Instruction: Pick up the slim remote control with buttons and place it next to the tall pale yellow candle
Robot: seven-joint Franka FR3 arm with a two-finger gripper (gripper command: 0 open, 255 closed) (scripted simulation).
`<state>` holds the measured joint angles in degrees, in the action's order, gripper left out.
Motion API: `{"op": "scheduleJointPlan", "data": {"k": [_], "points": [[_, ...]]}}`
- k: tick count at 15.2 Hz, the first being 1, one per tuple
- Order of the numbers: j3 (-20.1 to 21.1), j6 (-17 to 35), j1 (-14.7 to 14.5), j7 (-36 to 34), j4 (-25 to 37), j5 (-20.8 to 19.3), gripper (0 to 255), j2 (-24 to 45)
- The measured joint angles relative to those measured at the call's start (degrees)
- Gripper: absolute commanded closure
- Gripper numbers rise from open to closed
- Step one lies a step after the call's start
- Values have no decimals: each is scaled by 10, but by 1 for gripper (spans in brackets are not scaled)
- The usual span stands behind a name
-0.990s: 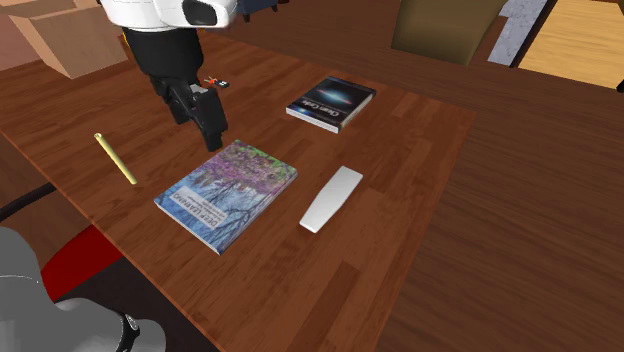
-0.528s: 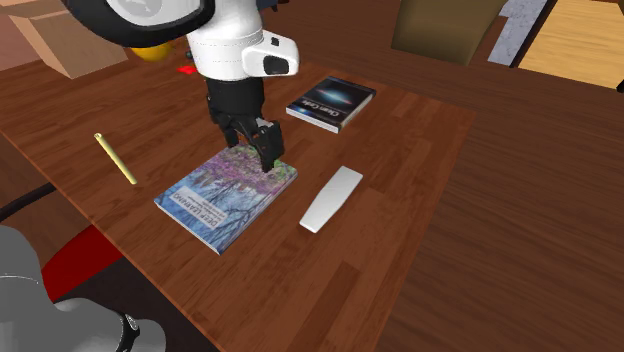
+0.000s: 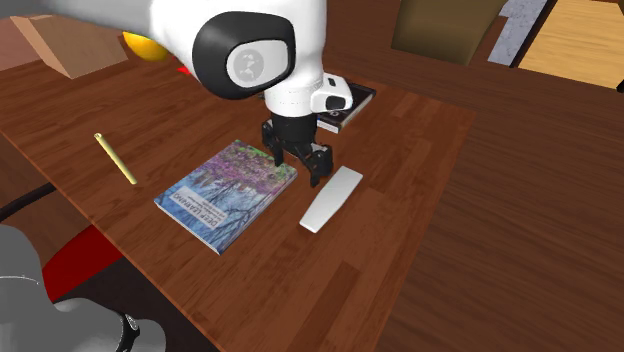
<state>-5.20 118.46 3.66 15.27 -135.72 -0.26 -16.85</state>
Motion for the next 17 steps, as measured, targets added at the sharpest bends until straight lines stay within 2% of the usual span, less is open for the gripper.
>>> {"op": "scheduleJointPlan", "data": {"k": [8,17], "points": [[-22,97,7,62,69,10,0,161],[-22,156,8,72,57,18,0,208]]}}
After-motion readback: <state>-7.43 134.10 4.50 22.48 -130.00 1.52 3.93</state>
